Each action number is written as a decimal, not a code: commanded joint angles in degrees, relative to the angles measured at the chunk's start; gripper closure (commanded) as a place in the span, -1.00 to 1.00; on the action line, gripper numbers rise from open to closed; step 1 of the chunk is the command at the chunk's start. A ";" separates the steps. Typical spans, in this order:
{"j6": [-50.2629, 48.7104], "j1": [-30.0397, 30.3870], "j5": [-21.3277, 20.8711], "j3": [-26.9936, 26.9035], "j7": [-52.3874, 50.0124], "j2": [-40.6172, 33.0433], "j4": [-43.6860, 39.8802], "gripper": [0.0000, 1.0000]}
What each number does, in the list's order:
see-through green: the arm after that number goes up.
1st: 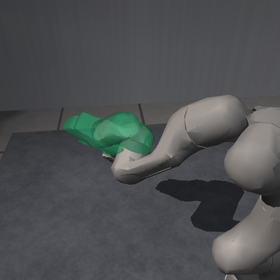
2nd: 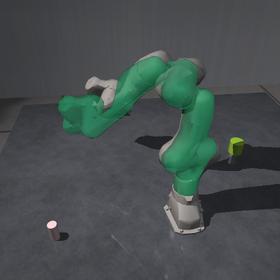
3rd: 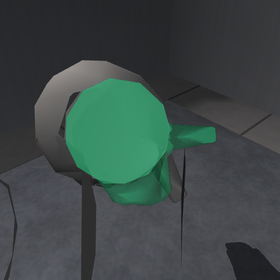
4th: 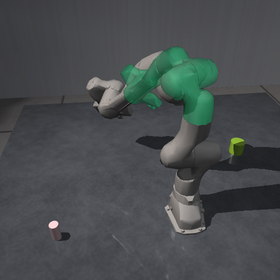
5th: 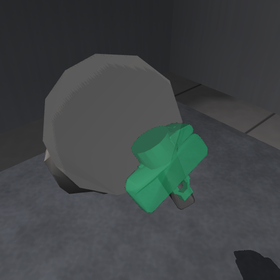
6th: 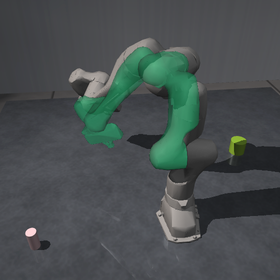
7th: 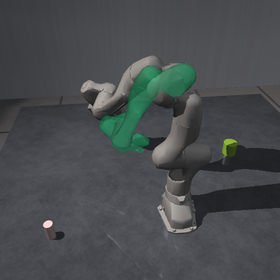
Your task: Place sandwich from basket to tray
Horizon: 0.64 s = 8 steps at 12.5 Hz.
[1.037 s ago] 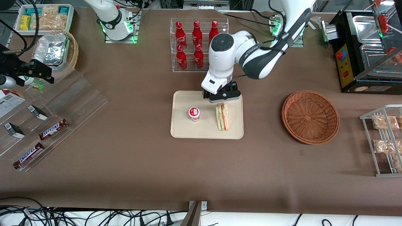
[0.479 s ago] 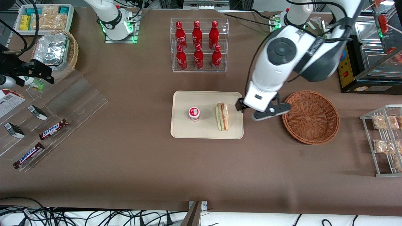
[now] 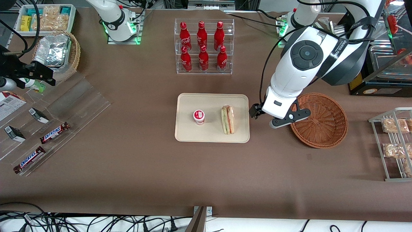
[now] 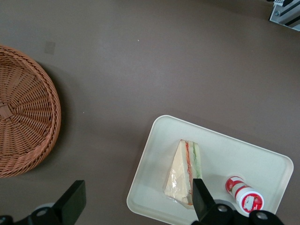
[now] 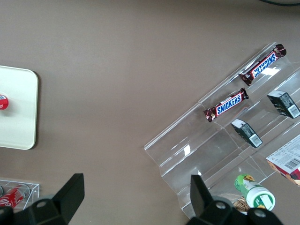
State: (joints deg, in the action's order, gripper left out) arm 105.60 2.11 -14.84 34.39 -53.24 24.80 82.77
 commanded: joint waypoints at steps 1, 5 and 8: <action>-1.71 1.57 1.13 -0.12 2.52 -0.10 -2.18 -1.00; -6.08 0.18 10.94 -13.34 21.98 -0.71 -6.10 -1.00; -12.17 -1.41 14.57 -23.30 38.33 -0.54 -10.09 -1.00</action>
State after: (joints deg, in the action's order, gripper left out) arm 96.50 2.49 -2.80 15.50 -23.51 24.58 75.11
